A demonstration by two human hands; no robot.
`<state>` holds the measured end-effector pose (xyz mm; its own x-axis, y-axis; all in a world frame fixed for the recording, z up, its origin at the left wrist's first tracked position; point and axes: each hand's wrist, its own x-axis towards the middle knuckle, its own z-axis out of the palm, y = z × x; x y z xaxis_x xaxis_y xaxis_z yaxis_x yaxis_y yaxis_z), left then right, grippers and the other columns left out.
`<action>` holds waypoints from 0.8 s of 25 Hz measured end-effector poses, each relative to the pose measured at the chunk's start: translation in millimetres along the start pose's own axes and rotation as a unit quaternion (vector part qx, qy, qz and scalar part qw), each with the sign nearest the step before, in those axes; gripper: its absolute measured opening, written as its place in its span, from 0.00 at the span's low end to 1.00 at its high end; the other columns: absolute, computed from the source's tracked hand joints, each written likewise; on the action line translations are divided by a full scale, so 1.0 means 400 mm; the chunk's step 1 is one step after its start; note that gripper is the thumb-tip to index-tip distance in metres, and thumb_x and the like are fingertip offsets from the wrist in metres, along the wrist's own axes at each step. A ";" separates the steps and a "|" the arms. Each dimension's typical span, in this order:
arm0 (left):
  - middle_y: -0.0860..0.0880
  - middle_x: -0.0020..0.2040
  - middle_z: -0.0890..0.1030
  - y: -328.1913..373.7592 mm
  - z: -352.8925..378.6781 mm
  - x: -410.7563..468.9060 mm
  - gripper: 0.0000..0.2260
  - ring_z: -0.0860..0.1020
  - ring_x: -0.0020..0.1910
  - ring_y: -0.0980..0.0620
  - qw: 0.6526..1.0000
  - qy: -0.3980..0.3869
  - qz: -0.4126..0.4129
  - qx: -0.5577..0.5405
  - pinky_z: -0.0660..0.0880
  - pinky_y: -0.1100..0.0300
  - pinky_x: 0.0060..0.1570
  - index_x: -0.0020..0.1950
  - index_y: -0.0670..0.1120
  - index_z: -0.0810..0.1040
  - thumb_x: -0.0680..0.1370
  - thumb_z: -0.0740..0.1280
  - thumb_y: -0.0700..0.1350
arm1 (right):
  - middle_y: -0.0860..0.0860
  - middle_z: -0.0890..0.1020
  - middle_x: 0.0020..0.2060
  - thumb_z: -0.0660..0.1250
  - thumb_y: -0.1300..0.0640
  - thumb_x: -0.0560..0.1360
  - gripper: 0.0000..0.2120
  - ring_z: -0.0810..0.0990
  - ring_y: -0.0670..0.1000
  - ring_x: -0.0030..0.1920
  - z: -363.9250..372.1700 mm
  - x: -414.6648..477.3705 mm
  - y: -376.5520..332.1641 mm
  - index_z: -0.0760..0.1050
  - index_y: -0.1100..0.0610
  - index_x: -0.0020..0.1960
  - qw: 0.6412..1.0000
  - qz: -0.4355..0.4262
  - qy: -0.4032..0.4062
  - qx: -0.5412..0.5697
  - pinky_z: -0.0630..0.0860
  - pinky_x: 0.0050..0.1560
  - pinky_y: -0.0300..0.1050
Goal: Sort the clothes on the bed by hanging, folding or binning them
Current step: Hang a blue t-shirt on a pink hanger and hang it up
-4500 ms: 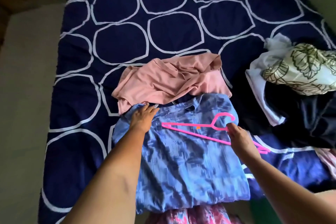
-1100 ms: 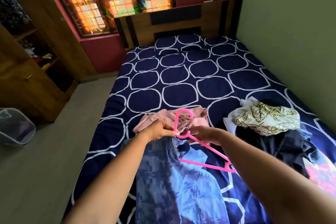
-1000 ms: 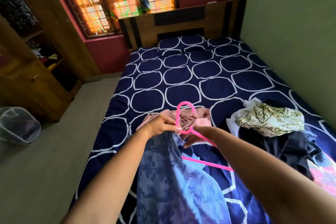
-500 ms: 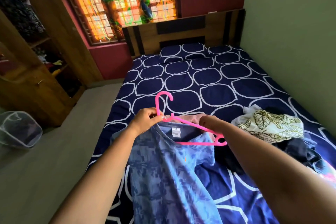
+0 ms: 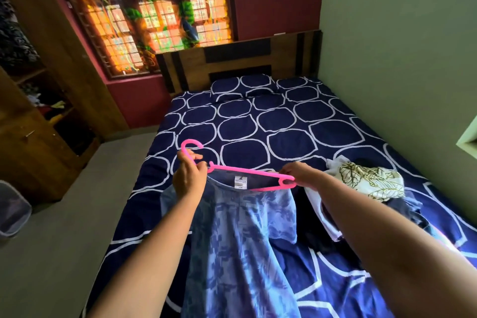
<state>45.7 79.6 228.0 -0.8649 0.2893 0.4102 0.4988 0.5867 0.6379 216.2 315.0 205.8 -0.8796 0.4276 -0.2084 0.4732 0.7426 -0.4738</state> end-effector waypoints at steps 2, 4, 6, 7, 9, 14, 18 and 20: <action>0.50 0.54 0.83 0.004 0.006 0.007 0.15 0.81 0.47 0.40 1.000 0.004 -0.017 -0.001 0.75 0.48 0.38 0.61 0.37 0.64 0.78 0.62 0.41 | 0.54 0.83 0.48 0.66 0.64 0.72 0.11 0.76 0.47 0.45 -0.005 0.002 -0.004 0.82 0.58 0.52 0.999 0.017 0.024 0.026 0.69 0.43 0.37; 0.48 0.55 0.82 0.012 0.006 0.013 0.12 0.81 0.47 0.38 0.999 0.016 -0.039 0.008 0.73 0.48 0.38 0.60 0.38 0.64 0.79 0.60 0.41 | 0.54 0.83 0.45 0.65 0.64 0.72 0.11 0.76 0.48 0.44 -0.010 0.008 -0.005 0.82 0.57 0.51 0.999 0.007 0.024 0.027 0.69 0.43 0.37; 0.46 0.56 0.82 0.017 0.003 0.022 0.10 0.80 0.47 0.36 0.997 0.028 -0.068 0.009 0.73 0.48 0.39 0.59 0.41 0.64 0.79 0.59 0.41 | 0.52 0.80 0.39 0.66 0.65 0.72 0.08 0.75 0.48 0.41 -0.013 0.006 -0.009 0.81 0.56 0.47 1.000 0.005 0.019 0.017 0.68 0.38 0.37; 0.44 0.56 0.82 0.014 0.002 0.029 0.09 0.80 0.47 0.35 0.996 0.034 -0.081 0.010 0.73 0.48 0.39 0.58 0.42 0.64 0.79 0.58 0.41 | 0.50 0.78 0.34 0.66 0.65 0.71 0.08 0.73 0.48 0.39 -0.013 0.002 -0.010 0.79 0.54 0.41 1.000 0.002 0.020 0.014 0.67 0.34 0.35; 0.41 0.55 0.81 0.007 -0.001 0.042 0.07 0.79 0.47 0.34 0.992 0.038 -0.120 0.019 0.67 0.51 0.37 0.57 0.43 0.65 0.80 0.57 0.42 | 0.46 0.73 0.28 0.66 0.65 0.70 0.13 0.71 0.48 0.35 -0.011 -0.007 -0.016 0.71 0.49 0.33 1.000 -0.001 0.025 0.015 0.63 0.28 0.32; 0.38 0.55 0.81 0.007 -0.013 0.048 0.03 0.78 0.49 0.33 0.990 0.034 -0.132 0.039 0.64 0.53 0.38 0.54 0.46 0.64 0.80 0.56 0.42 | 0.50 0.79 0.32 0.65 0.64 0.70 0.06 0.77 0.52 0.41 -0.042 -0.012 -0.035 0.80 0.56 0.42 0.999 0.011 0.012 -0.031 0.69 0.35 0.36; 0.44 0.53 0.82 0.013 -0.015 0.044 0.07 0.79 0.42 0.36 0.998 0.048 -0.027 0.021 0.69 0.53 0.33 0.55 0.42 0.65 0.78 0.58 0.38 | 0.55 0.84 0.46 0.62 0.62 0.73 0.10 0.81 0.55 0.50 -0.068 -0.007 -0.049 0.80 0.61 0.49 0.992 0.033 -0.013 -0.123 0.68 0.37 0.40; 0.47 0.52 0.82 0.006 -0.008 0.051 0.07 0.80 0.41 0.37 0.999 0.037 0.017 -0.017 0.73 0.49 0.34 0.54 0.40 0.64 0.77 0.58 0.36 | 0.54 0.85 0.45 0.61 0.62 0.73 0.10 0.82 0.53 0.50 -0.078 -0.002 -0.042 0.80 0.61 0.49 0.992 0.042 -0.017 -0.120 0.67 0.34 0.37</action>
<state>29.5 84.4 240.1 -0.8410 0.2508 0.4793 0.5312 0.5508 0.6437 210.3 318.3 240.6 -0.8360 0.4781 -0.2693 0.5387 0.8086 -0.2366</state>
